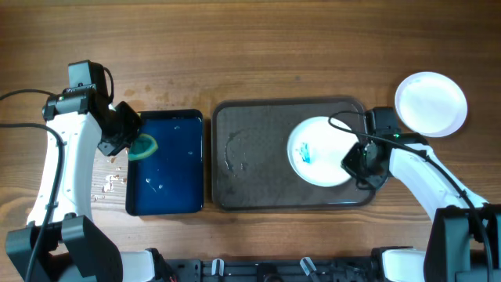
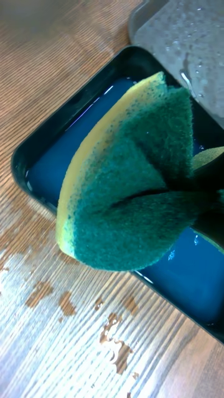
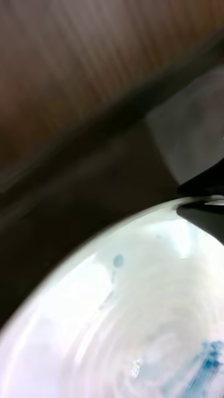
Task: Clean dirty plates on tray and stack at the side
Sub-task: 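Pull the gripped plate toward the tray center with the right gripper, then bring the sponge from the basin onto the plate with the left gripper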
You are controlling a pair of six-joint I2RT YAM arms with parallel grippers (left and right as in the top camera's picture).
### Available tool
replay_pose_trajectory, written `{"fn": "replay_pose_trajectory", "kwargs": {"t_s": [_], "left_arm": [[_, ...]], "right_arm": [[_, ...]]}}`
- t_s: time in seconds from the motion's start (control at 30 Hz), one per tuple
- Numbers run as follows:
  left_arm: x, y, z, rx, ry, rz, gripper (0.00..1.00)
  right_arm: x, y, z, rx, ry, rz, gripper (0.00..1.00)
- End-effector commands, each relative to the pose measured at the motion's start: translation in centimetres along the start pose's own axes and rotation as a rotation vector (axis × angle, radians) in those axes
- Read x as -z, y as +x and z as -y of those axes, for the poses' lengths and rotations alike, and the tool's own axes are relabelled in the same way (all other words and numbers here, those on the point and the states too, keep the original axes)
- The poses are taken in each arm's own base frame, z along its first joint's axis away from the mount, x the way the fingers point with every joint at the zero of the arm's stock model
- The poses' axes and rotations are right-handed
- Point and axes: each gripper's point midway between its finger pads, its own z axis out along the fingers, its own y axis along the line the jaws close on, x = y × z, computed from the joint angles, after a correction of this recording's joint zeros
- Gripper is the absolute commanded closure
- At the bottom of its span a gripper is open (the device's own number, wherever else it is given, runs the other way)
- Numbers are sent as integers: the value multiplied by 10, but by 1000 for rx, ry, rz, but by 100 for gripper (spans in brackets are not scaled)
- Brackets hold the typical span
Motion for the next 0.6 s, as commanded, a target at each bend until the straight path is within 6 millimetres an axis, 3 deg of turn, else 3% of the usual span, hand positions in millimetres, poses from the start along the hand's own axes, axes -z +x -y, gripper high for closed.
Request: {"fn": "replay_pose_trajectory", "kwargs": {"t_s": [0.0, 0.03, 0.1, 0.3, 0.57], "left_arm": [[3, 4, 19, -105, 96, -33, 96], [3, 7, 25, -133, 130, -45, 96], [5, 12, 36, -168, 188, -65, 96], [12, 40, 83, -292, 355, -129, 96], [10, 94, 154, -459, 450, -162, 96]], "right_arm": [[-1, 7, -36, 266, -200, -38, 96], [2, 7, -47, 321, -264, -35, 96], [3, 5, -52, 329, -288, -27, 96], [4, 6, -54, 357, -300, -24, 96], [-2, 7, -53, 354, -286, -36, 95]]}}
